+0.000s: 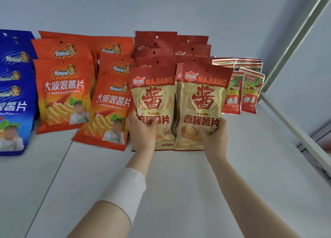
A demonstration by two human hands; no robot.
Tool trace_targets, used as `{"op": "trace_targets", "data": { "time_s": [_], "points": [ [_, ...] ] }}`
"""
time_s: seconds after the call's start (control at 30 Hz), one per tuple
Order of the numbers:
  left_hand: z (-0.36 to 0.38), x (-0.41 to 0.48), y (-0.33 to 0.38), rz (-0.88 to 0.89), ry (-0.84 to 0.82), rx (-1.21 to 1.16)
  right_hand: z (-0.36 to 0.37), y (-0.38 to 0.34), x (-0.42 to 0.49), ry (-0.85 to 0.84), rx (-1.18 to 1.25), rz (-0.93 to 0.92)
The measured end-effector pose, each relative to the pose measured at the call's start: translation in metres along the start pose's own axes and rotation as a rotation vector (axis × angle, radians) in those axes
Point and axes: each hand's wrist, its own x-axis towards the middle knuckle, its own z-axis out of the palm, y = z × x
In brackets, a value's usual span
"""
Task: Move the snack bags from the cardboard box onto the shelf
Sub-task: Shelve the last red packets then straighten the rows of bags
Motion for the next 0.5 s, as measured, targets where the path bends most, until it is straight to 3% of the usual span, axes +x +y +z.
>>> {"op": "trace_targets", "data": {
  "time_s": [0.5],
  "points": [
    [0.018,0.001,0.004,0.101,-0.049,-0.040,0.000,0.010,0.031,-0.138,-0.143,-0.002]
  ]
}}
